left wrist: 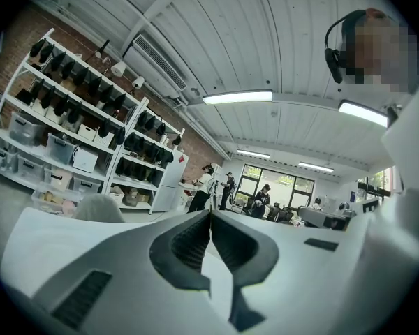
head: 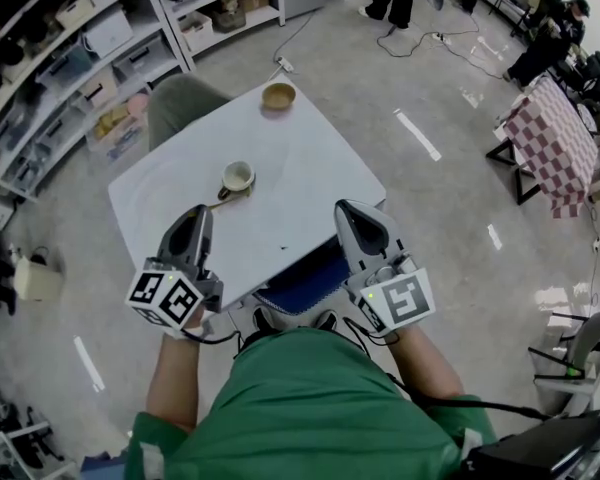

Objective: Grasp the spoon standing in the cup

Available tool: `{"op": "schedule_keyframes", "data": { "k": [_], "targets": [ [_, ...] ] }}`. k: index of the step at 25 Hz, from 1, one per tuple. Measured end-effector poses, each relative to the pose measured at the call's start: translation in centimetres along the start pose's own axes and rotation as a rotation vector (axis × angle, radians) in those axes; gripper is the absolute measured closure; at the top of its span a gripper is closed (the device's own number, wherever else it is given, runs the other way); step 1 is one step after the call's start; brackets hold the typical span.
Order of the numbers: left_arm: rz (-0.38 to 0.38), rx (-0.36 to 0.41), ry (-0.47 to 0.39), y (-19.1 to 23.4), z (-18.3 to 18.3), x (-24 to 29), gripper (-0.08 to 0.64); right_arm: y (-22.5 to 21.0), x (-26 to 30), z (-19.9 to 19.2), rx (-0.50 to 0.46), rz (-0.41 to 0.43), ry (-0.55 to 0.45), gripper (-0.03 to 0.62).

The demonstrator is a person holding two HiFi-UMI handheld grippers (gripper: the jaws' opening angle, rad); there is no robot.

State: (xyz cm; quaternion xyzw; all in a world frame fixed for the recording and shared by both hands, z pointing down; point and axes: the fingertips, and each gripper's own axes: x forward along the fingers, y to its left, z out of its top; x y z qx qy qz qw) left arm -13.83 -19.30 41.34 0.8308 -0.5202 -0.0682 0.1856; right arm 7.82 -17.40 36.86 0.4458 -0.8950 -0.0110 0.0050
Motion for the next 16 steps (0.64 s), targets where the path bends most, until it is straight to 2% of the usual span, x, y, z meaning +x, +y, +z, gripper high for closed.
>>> {"op": "schedule_keyframes", "data": {
  "k": [16],
  "targets": [
    [0.038,0.028,-0.038,-1.3,0.2,-0.1,0.535,-1.0,-0.9,0.6,-0.007,0.043,-0.038,0.569]
  ]
}}
